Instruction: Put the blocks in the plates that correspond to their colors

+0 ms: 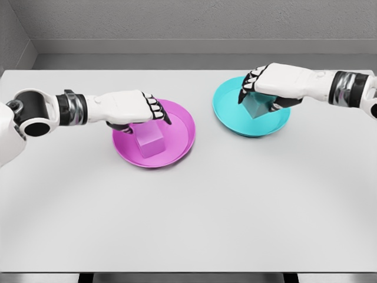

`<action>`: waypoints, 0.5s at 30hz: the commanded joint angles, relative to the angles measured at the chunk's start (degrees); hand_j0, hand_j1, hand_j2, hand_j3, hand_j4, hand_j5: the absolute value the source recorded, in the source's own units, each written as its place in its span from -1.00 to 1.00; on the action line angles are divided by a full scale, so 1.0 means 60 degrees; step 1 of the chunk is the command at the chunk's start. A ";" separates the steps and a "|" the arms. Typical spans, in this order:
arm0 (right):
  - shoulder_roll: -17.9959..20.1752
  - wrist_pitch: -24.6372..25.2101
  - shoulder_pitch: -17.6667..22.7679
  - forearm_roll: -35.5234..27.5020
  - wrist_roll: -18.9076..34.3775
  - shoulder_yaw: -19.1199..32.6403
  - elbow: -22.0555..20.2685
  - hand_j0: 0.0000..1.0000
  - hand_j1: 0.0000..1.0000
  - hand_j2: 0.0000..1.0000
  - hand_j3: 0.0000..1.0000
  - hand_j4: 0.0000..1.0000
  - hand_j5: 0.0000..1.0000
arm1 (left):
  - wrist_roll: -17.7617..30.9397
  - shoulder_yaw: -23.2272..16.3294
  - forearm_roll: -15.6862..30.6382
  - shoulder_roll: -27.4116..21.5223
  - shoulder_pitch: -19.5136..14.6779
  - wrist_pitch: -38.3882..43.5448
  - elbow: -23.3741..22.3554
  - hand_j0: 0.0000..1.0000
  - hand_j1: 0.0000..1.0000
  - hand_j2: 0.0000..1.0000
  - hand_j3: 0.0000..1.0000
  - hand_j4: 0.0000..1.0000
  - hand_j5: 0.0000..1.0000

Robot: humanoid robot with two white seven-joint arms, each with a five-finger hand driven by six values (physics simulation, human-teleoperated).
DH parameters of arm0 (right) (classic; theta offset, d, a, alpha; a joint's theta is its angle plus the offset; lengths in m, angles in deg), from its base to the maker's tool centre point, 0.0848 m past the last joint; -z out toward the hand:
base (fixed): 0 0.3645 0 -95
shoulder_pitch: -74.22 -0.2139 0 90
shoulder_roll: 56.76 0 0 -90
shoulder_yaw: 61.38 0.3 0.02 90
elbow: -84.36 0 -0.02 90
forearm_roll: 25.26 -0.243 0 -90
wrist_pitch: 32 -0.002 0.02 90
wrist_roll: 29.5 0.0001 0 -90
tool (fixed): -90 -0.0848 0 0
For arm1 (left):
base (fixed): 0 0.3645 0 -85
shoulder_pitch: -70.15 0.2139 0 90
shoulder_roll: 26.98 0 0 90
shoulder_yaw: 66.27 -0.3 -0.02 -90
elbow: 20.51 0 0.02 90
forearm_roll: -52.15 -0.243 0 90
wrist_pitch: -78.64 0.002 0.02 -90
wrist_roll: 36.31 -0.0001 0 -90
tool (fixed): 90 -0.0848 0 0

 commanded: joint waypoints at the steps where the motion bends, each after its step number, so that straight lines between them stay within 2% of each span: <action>1: -0.0105 0.0030 0.0000 -0.0022 -0.0007 0.0021 0.0117 1.00 1.00 1.00 1.00 1.00 1.00 | -0.0008 0.0037 0.0206 -0.0036 0.0000 0.0017 -0.0023 1.00 1.00 1.00 1.00 1.00 1.00; 3: -0.0120 0.0030 -0.0073 -0.0007 -0.0007 0.0036 0.0117 1.00 1.00 1.00 1.00 1.00 1.00 | -0.0038 0.0052 0.0776 -0.0110 -0.0015 0.0017 -0.0008 1.00 1.00 1.00 1.00 1.00 1.00; 5: -0.0120 0.0030 -0.0059 0.0008 -0.0007 0.0050 0.0132 1.00 1.00 1.00 1.00 1.00 1.00 | -0.0082 0.0081 0.2210 -0.1075 0.0000 0.0017 0.0021 1.00 1.00 1.00 1.00 1.00 1.00; 7: -0.0105 0.0030 -0.0044 0.0008 -0.0007 0.0109 0.0205 1.00 1.00 1.00 1.00 1.00 1.00 | -0.0082 0.0535 0.3237 -0.1984 0.0044 0.0017 -0.0008 1.00 1.00 1.00 1.00 1.00 1.00; 9: -0.0061 0.0030 -0.0029 0.0008 -0.0007 0.0475 0.0205 1.00 1.00 1.00 1.00 1.00 1.00 | -0.0082 0.0667 0.4321 -0.3112 0.0102 0.0017 -0.0052 1.00 1.00 1.00 1.00 1.00 1.00; 10: -0.0017 0.0030 -0.0015 0.0008 -0.0007 0.0534 0.0205 1.00 1.00 1.00 1.00 1.00 1.00 | -0.0082 0.0667 0.4615 -0.3376 0.0307 0.0017 -0.0037 1.00 1.00 1.00 1.00 1.00 1.00; 15: 0.0232 0.0030 0.0146 -0.0007 -0.0007 0.0768 0.0205 1.00 1.00 1.00 1.00 1.00 1.00 | -0.0082 0.0667 0.4615 -0.3362 0.0703 0.0017 -0.0037 1.00 1.00 1.00 1.00 1.00 1.00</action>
